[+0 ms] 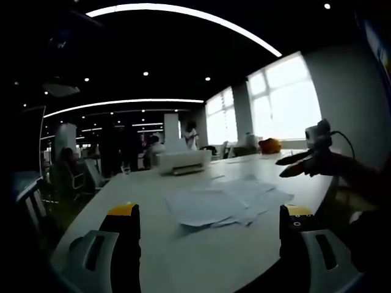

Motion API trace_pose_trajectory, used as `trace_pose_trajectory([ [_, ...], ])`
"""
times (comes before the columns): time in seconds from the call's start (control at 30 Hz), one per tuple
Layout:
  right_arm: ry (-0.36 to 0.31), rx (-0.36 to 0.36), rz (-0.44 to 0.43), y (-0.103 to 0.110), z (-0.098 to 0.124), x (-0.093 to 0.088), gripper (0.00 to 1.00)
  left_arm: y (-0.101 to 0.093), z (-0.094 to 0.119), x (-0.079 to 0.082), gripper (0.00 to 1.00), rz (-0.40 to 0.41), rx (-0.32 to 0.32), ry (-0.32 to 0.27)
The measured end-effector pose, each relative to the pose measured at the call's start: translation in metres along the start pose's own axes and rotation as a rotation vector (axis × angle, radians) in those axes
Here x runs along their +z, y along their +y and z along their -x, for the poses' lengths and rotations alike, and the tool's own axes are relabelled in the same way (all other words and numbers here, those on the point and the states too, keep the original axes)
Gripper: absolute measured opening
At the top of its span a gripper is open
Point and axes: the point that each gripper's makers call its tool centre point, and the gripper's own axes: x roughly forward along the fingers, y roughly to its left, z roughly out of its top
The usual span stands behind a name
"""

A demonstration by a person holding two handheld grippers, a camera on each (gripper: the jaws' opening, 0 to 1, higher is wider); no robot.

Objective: Organize the stack of printing papers by aligning and flattening the scattered papers on the table

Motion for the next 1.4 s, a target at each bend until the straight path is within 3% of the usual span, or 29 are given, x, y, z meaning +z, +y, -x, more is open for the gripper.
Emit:
trace_pose_trajectory([
  [0.7,0.005,-0.043,-0.032,-0.02,-0.009,-0.009,0.9,-0.004,-0.003,0.001,0.97,0.008,-0.007,-0.012],
  [1.4,0.011,-0.017,-0.012,-0.006,-0.033,0.0,0.9,-0.001,-0.002,0.005,0.97,0.003,-0.004,-0.015],
])
